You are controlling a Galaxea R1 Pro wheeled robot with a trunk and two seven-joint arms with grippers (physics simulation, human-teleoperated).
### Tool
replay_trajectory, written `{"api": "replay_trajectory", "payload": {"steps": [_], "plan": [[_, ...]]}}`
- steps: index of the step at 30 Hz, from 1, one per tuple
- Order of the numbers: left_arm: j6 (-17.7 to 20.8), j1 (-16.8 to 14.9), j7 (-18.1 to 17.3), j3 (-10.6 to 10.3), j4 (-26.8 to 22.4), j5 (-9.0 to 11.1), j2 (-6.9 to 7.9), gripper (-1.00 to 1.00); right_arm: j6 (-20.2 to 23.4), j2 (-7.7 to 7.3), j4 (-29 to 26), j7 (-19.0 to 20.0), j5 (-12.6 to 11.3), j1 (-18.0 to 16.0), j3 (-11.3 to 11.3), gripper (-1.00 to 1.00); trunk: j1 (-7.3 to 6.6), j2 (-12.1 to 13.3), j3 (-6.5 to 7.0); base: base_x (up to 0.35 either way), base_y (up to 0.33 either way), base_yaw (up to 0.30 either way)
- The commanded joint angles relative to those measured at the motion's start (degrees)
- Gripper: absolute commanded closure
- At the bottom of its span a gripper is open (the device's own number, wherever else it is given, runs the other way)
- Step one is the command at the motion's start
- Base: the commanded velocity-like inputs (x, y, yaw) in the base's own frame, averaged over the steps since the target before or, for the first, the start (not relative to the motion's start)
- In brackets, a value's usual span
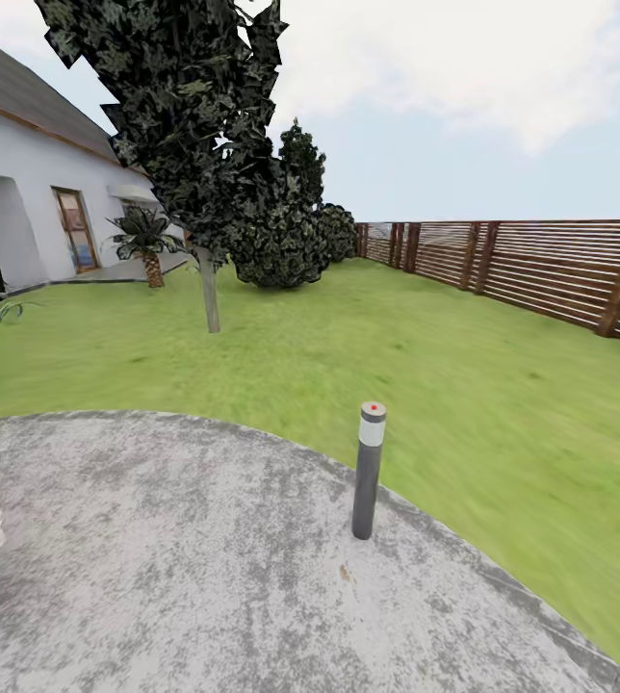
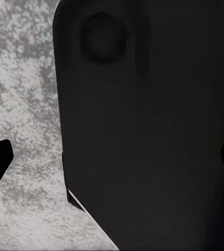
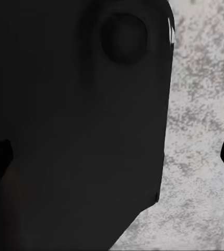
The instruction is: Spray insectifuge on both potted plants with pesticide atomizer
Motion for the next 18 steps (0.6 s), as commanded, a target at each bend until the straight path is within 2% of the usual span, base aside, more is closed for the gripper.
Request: {"api": "replay_trajectory", "payload": {"steps": [1, 3, 9, 18], "plan": [[-0.3, 0.0, 0.3, -0.1, -0.3, 0.1, 0.04, -1.0, -0.3, 0.33, -0.3, -0.3, 0.2, -0.3, 0.0, -1.0, 0.0, 0.0, -0.03, 0.0, 0.0, 0.0], [-0.9, 0.0, 0.3, -0.1, -0.3, 0.1, -0.02, -1.0, -1.0, 0.86, -1.0, -0.3, 0.1, -0.7, 0.1, -1.0, 0.0, 0.0, -0.03, 0.0, 0.0, 0.0], [-1.4, 0.0, 0.3, -0.2, -0.4, 0.2, -0.12, -1.0, -1.7, 0.57, -2.2, -0.3, 0.0, -0.8, 0.1, -1.0, 0.0, 0.0, -0.03, 0.0, 0.0, 0.0], [-4.3, -0.5, 0.3, -0.2, -0.4, 0.2, 0.38, -1.0, -4.6, -1.98, -5.1, -0.3, 0.0, -0.9, 0.0, -1.0, 0.0, 0.0, -0.03, 0.0, 0.0, 0.0]]}}
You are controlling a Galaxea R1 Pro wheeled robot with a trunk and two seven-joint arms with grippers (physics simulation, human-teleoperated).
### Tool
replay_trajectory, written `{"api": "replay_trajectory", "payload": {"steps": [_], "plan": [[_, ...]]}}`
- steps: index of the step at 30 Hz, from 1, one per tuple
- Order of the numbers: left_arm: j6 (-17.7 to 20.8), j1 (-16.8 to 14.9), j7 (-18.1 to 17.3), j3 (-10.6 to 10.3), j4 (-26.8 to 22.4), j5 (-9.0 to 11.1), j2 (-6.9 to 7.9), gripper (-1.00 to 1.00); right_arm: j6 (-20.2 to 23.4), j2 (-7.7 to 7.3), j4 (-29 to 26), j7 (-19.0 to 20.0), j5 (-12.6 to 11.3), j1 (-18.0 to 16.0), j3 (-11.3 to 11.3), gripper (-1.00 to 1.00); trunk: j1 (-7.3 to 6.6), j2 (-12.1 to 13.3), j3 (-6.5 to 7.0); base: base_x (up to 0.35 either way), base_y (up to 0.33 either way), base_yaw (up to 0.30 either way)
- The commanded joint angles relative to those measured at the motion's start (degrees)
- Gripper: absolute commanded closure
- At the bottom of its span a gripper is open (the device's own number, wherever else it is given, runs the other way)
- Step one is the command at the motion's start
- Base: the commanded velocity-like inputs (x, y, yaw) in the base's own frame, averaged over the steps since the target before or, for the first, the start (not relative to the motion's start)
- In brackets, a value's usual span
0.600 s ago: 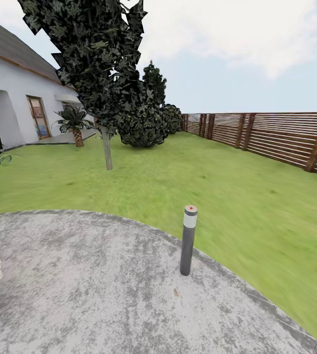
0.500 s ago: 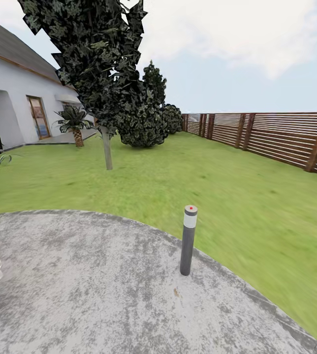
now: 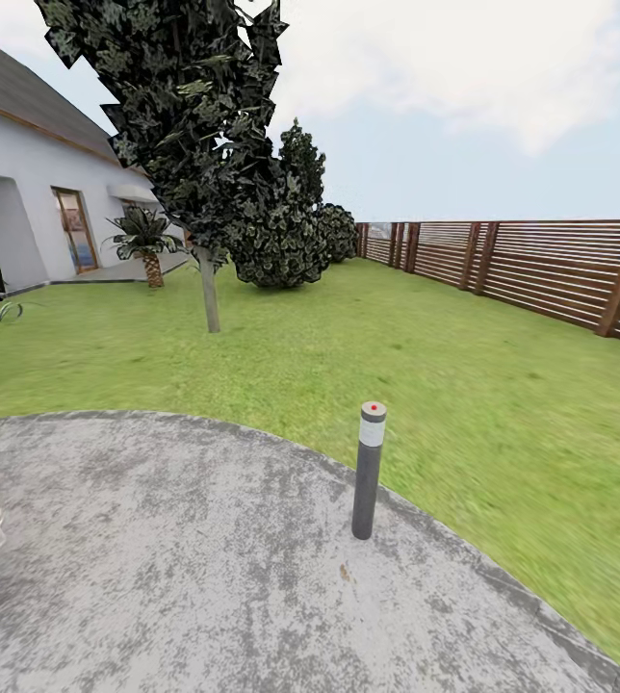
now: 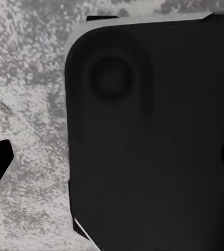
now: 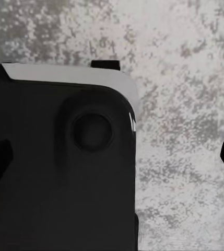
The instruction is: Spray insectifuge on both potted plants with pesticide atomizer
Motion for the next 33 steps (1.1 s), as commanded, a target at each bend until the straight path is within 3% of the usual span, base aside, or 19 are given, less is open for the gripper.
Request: {"api": "replay_trajectory", "payload": {"steps": [1, 15, 21, 22, 27, 30, 33], "plan": [[-0.5, -0.2, 0.0, 0.0, 0.0, 0.0, 0.07, -1.0, -0.5, -0.33, -0.3, 0.0, 0.0, 0.0, 0.0, -1.0, 0.0, 0.0, -0.06, 0.0, 0.0, 0.0], [-5.0, -4.6, -0.1, 0.1, -3.7, 0.3, 1.23, -1.0, -5.0, -4.81, -4.8, 0.0, -0.3, -0.1, -0.8, -1.0, 0.0, 0.0, -0.06, 0.0, 0.0, 0.0], [-7.0, -5.3, -0.3, 0.1, -5.7, 0.4, 1.14, -1.0, -6.9, -4.43, -6.7, 0.0, -0.5, -0.2, -1.0, -1.0, 0.0, 0.0, -0.06, 0.0, 0.0, 0.0], [-11.4, -5.5, -0.4, 0.1, -19.6, 0.4, 1.18, -1.0, -14.0, -4.4, -25.7, 0.0, -0.5, -0.3, -1.0, -1.0, 0.0, 0.0, -0.06, 0.0, 0.0, 0.0], [-12.3, -5.1, 0.0, 0.4, -20.2, 0.3, 1.66, -1.0, -14.1, -4.44, -25.9, 0.0, -0.3, -0.4, -1.1, -1.0, 0.0, 0.0, -0.06, 0.0, 0.0, 0.0], [-13.6, -4.9, 0.2, 3.1, -20.1, 0.4, 3.33, -1.0, -14.1, -4.41, -25.8, 0.0, -0.2, -0.4, -1.1, -1.0, 0.0, 0.0, -0.06, 0.0, 0.0, 0.0], [-14.9, -4.8, 0.0, 9.4, -19.8, 0.3, 4.17, -1.0, -14.1, -4.31, -25.7, 0.0, -0.3, -0.4, -1.0, -1.0, 0.0, 0.0, -0.06, -0.033, -0.068, 0.0]]}}
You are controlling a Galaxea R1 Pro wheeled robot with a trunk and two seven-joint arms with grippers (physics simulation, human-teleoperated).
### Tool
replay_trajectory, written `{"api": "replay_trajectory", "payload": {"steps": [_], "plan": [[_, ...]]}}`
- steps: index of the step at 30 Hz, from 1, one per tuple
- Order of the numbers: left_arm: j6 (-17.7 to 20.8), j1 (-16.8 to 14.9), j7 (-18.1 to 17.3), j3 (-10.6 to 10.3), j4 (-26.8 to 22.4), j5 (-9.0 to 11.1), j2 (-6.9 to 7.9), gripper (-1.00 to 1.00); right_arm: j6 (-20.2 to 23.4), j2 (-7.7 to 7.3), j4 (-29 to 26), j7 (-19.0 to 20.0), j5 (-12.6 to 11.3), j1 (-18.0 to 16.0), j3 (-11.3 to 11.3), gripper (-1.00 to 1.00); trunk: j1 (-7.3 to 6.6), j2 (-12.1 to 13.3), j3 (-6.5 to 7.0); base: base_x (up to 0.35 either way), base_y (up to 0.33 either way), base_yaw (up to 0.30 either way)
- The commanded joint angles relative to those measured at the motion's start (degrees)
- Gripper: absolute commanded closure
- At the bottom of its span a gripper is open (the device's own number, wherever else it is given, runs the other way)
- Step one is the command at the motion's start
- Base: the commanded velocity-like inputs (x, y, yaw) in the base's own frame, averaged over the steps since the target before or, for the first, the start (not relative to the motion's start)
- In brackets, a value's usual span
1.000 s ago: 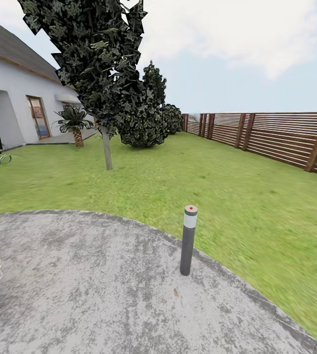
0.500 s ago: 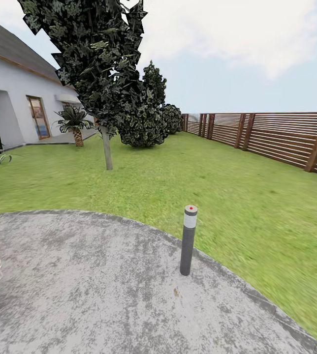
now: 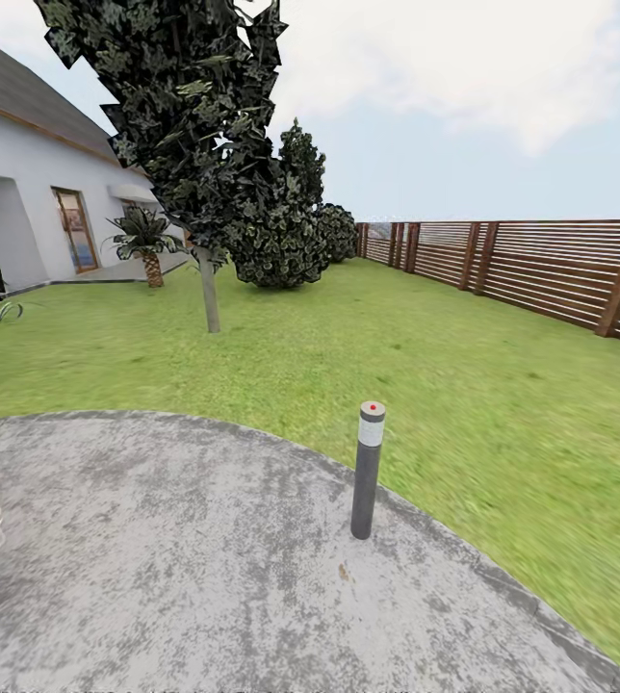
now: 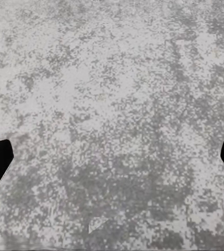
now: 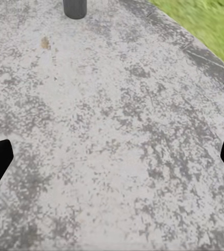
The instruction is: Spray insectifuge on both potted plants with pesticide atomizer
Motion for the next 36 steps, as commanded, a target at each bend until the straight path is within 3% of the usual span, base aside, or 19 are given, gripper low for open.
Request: {"api": "replay_trajectory", "payload": {"steps": [1, 4, 16, 28, 36], "plan": [[-0.3, 0.0, 0.0, 1.2, 0.1, -0.1, 0.06, -1.0, -0.2, 0.01, 0.1, 0.0, 0.0, 0.0, 0.0, -1.0, -0.01, 0.0, -0.06, -0.1, -0.177, 0.0], [-0.5, 0.0, -0.2, 2.7, 0.3, -0.6, 0.1, -1.0, -0.2, 0.1, 0.0, 0.0, -0.1, 0.0, 0.0, -1.0, -0.01, 0.0, -0.06, -0.137, -0.216, 0.0], [-0.6, 0.0, -0.6, 3.0, 0.4, -0.8, 0.1, -1.0, -0.2, 0.17, 0.0, 0.0, 0.0, 0.0, 0.0, -1.0, -0.01, 0.0, -0.06, -0.178, -0.199, 0.0], [-0.6, -0.1, -0.7, 3.0, 0.4, -0.7, 0.06, -1.0, -0.3, 0.12, 0.0, 0.0, 0.3, 0.0, 0.3, -1.0, -0.01, 0.0, -0.06, -0.016, -0.011, 0.002], [-0.6, -0.1, -0.7, 3.0, 0.5, -0.7, 0.02, -1.0, -0.3, 0.2, 0.1, 0.0, 0.3, 0.0, 0.3, -1.0, -0.01, 0.0, -0.06, 0.0, 0.0, 0.219]]}}
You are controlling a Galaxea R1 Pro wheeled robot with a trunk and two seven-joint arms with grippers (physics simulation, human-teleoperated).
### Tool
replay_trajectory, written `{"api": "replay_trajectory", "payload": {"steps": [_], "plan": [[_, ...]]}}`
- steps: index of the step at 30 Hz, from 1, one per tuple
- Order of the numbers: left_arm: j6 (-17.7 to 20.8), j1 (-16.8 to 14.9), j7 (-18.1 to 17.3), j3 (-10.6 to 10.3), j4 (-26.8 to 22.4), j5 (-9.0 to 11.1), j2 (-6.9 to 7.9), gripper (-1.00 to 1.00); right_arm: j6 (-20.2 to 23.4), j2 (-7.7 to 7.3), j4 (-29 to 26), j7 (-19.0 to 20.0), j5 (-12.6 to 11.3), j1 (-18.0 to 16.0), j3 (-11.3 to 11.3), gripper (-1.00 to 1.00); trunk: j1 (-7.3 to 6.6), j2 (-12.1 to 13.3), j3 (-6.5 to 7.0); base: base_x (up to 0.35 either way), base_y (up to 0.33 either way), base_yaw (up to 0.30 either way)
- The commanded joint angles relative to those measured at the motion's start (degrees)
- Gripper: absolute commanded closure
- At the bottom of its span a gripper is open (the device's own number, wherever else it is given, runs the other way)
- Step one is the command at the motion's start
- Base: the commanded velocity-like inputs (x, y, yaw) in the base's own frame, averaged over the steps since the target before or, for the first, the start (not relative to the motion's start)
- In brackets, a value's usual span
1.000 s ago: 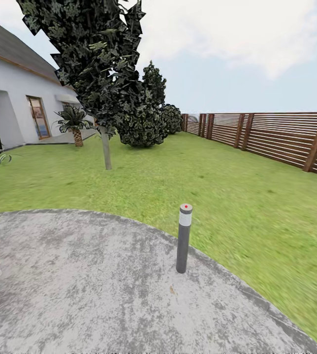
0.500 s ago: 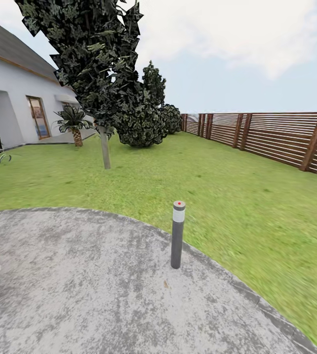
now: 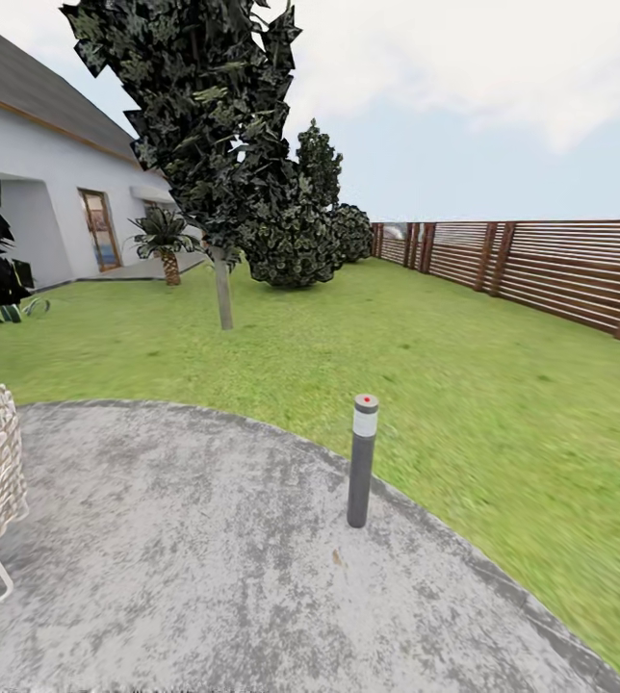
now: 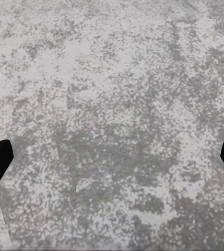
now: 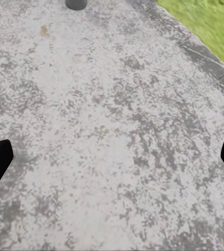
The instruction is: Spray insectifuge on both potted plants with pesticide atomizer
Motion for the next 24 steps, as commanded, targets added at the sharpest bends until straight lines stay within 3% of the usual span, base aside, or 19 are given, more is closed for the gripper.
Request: {"api": "replay_trajectory", "payload": {"steps": [1, 24], "plan": [[-0.2, -0.1, 0.0, 0.1, 0.1, 0.0, -0.02, -1.0, -0.2, 0.0, 0.0, 0.0, 0.0, 0.0, 0.0, -1.0, 0.0, 0.0, -0.06, 0.0, 0.0, 0.273], [-0.1, -0.1, 0.0, 0.1, 0.1, 0.0, -0.11, -1.0, 0.0, 0.1, 0.1, -0.1, 0.1, 0.0, 0.0, -1.0, 0.0, 0.0, -0.07, 0.0, 0.0, 0.279]]}}
